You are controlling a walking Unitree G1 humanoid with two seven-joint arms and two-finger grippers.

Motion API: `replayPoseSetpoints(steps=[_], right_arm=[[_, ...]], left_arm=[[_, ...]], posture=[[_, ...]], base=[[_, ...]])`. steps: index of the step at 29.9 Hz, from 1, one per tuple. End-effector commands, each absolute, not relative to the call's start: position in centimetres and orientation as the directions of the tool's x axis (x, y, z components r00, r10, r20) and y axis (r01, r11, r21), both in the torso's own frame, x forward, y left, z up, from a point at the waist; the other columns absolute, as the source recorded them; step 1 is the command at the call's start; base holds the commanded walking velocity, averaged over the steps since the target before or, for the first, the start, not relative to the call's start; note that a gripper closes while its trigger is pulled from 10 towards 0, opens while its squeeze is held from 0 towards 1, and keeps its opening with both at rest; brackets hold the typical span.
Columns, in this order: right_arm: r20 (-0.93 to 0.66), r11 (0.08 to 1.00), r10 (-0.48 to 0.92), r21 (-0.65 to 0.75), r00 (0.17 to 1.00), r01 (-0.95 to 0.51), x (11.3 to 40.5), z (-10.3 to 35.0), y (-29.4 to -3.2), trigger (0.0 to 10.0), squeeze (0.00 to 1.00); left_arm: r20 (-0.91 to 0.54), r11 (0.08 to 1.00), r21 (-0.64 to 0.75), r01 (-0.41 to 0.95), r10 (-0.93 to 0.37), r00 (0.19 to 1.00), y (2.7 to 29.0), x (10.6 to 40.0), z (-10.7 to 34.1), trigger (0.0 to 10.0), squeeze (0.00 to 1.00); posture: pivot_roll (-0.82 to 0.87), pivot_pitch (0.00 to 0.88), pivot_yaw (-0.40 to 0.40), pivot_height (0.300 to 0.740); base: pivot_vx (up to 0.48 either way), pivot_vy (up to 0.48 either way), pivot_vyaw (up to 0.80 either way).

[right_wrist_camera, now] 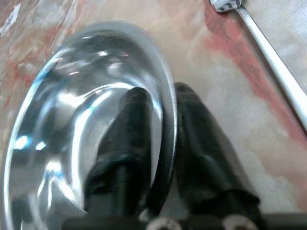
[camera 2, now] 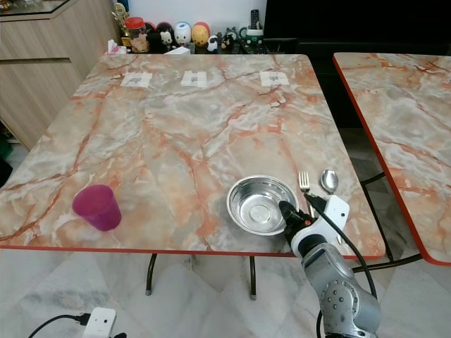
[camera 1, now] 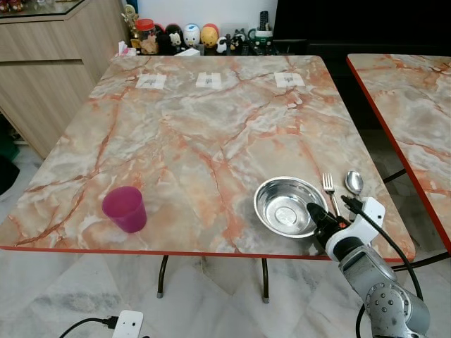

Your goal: Setting the table

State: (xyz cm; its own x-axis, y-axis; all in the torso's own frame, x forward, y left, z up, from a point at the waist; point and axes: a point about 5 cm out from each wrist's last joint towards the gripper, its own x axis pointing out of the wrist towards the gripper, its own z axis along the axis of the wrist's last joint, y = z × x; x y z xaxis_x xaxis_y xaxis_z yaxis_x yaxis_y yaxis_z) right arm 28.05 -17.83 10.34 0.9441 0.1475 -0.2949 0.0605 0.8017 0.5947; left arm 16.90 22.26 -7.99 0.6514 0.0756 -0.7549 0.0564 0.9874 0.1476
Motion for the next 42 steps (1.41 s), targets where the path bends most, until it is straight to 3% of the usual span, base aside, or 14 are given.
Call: replayPoseSetpoints(steps=[1, 14, 17, 22, 23, 24, 25, 32, 38, 42], right_arm=[[-0.294, 0.793, 0.142, 0.606, 0.945, 0.069, 28.1, 10.3, -17.9, 0.0, 0.00], [-0.222, 0.798, 0.092, 0.599, 0.971, 0.061, 28.4, 11.1, -18.1, 0.0, 0.00], [-0.029, 0.802, -0.035, 0.596, 0.999, 0.046, 29.0, 14.0, -18.4, 0.0, 0.00], [0.159, 0.858, -0.002, 0.508, 0.987, -0.080, 29.0, 17.0, -17.3, 0.0, 0.00], [0.192, 0.865, 0.007, 0.491, 0.981, -0.102, 28.9, 17.5, -17.1, 1.9, 0.00], [0.227, 0.875, 0.012, 0.469, 0.974, -0.120, 28.8, 18.1, -16.9, 9.0, 0.00], [0.257, 0.891, 0.012, 0.435, 0.966, -0.127, 28.7, 18.6, -16.6, 10.0, 0.00], [0.303, 0.903, 0.026, 0.402, 0.953, -0.152, 29.0, 19.1, -15.2, 10.0, 0.00], [0.312, 0.928, -0.072, 0.370, 0.947, -0.051, 29.0, 19.2, -16.7, 10.0, 0.00], [0.326, 0.963, -0.107, 0.271, 0.939, 0.016, 28.8, 19.3, -18.0, 10.0, 0.00]], left_arm=[[-0.767, 0.989, 0.141, 0.054, 0.074, 0.638, 22.3, 16.5, -8.2, 10.0, 0.00], [-0.774, 0.990, 0.130, 0.061, 0.063, 0.631, 22.1, 16.3, -8.3, 10.0, 0.00], [-0.767, 0.987, 0.153, 0.057, 0.082, 0.636, 22.4, 16.3, -8.3, 10.0, 0.00], [-0.769, 0.985, 0.157, 0.065, 0.080, 0.634, 22.5, 16.3, -8.2, 10.0, 0.00], [-0.769, 0.985, 0.158, 0.065, 0.081, 0.634, 22.6, 16.3, -8.2, 10.0, 0.00], [-0.769, 0.985, 0.157, 0.065, 0.081, 0.634, 22.6, 16.3, -8.2, 10.0, 0.00], [-0.769, 0.985, 0.158, 0.066, 0.081, 0.634, 22.6, 16.3, -8.2, 10.0, 0.00], [-0.770, 0.978, 0.193, 0.079, 0.101, 0.630, 22.8, 16.2, -8.2, 10.0, 0.00], [-0.769, 0.978, 0.197, 0.069, 0.110, 0.630, 22.5, 16.1, -8.3, 10.0, 0.00], [-0.766, 0.979, 0.194, 0.061, 0.113, 0.633, 22.3, 16.3, -8.3, 10.0, 0.00]], posture=[[-0.05, 0.129, 0.011, 0.740], [-0.05, 0.126, 0.011, 0.740], [-0.08, 0.133, 0.019, 0.740], [-0.10, 0.133, 0.029, 0.740], [-0.10, 0.133, 0.029, 0.740], [-0.10, 0.132, 0.030, 0.740], [-0.11, 0.131, 0.033, 0.740], [-0.12, 0.120, 0.036, 0.740], [-0.11, 0.089, 0.022, 0.740], [-0.11, 0.058, 0.007, 0.740]], base=[[0.000, 0.000, 0.00], [0.000, 0.000, 0.00], [0.000, 0.000, 0.00], [0.000, 0.000, 0.00], [0.000, 0.000, 0.00], [0.000, 0.000, 0.00], [0.000, 0.000, 0.00], [0.000, -0.036, 0.00], [0.000, -0.336, 0.00], [0.000, -0.364, 0.00]])
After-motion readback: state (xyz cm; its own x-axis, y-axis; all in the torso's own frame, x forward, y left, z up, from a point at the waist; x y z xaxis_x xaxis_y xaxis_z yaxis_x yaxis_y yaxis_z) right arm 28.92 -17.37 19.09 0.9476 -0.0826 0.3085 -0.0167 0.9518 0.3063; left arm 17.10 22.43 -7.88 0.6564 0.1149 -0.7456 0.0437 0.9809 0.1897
